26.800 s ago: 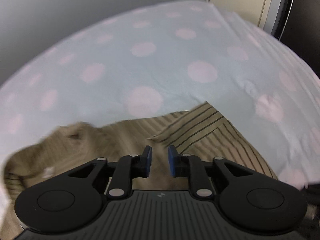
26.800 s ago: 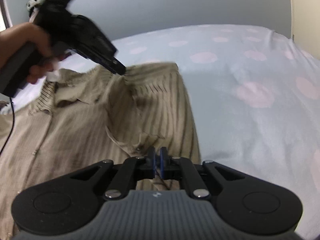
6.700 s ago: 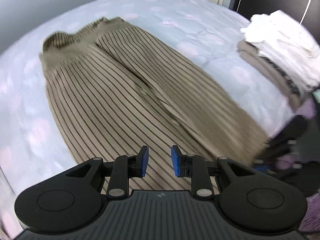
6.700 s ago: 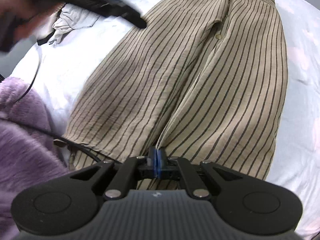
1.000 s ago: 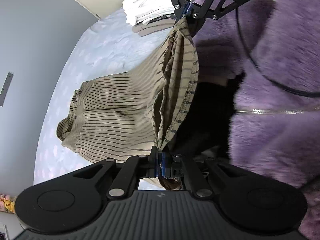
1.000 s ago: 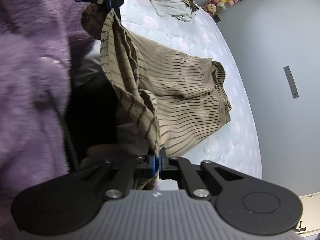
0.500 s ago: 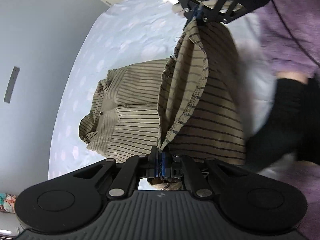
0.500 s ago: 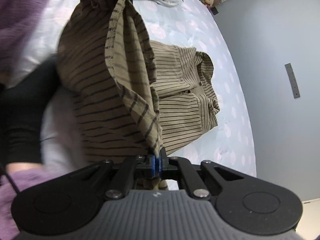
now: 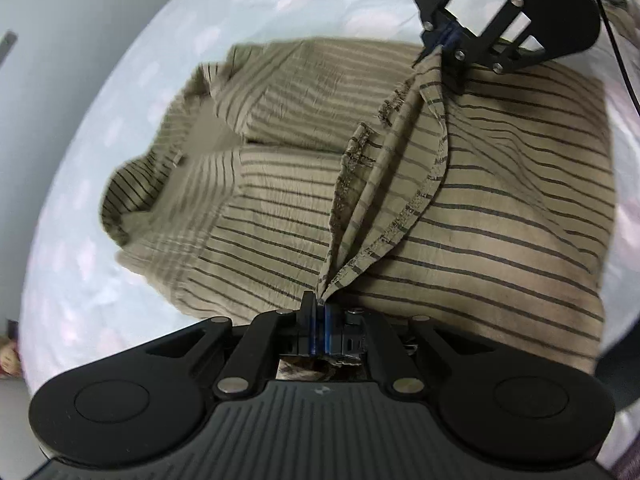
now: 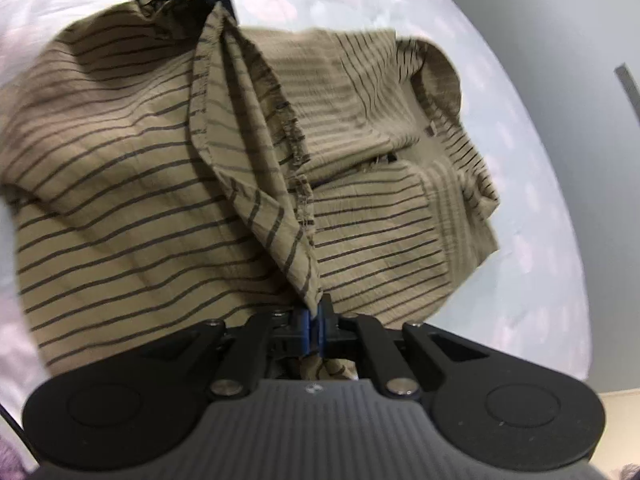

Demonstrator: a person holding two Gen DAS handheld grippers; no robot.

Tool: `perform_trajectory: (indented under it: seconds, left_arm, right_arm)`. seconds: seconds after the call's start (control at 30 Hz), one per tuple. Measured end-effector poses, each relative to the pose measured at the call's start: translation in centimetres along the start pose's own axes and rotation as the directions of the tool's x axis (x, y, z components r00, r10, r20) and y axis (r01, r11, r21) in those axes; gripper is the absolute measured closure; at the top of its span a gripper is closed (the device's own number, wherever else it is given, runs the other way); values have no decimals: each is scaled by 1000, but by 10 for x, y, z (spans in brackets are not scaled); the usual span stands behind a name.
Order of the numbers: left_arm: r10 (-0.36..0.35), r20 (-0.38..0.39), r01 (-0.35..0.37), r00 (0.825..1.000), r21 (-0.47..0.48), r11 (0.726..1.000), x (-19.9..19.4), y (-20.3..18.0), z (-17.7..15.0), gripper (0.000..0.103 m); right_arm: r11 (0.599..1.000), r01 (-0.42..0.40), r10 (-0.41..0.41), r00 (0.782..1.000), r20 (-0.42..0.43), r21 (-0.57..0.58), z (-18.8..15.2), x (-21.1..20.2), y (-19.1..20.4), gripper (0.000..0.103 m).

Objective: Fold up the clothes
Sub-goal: 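Lay the folded hem on the shirt and open both grippers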

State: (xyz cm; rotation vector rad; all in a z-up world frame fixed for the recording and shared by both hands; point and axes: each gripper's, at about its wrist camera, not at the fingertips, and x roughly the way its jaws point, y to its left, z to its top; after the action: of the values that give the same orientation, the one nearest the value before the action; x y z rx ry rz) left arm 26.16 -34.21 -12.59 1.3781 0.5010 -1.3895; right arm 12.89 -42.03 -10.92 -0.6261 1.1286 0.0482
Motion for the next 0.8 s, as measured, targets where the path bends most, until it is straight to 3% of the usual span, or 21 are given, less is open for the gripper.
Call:
perform_trajectory:
  seconds: [0.17, 0.3, 0.37, 0.5, 0.6, 0.7, 0.8]
  left_arm:
    - [-59, 20, 61, 998, -108, 992, 35, 21, -9, 92]
    - [-33, 54, 44, 998, -222, 974, 43, 41, -21, 85]
    - [-12, 78, 35, 997, -300, 953, 41, 53, -27, 85]
    - [40, 96, 8, 995, -461, 887, 29, 75, -40, 85]
    - [70, 100, -2, 993, -562, 827, 15, 88, -49, 84]
    - [104, 123, -1, 987, -640, 769, -11, 85, -62, 73]
    - [115, 159, 32, 981, -707, 707, -37, 75, -81, 62]
  right_arm:
    - [990, -81, 82, 997, 1, 114, -2, 45, -19, 95]
    - [977, -91, 86, 996, 31, 194, -10, 59, -32, 69]
    - [954, -96, 83, 995, 56, 283, -15, 60, -46, 68]
    - [881, -69, 32, 996, 87, 468, -27, 59, -72, 68]
    - [801, -30, -32, 995, 93, 598, -38, 56, -88, 68]
    - [721, -63, -35, 991, 127, 690, -52, 40, -95, 68]
    - [688, -67, -61, 987, 149, 723, -67, 14, -81, 67]
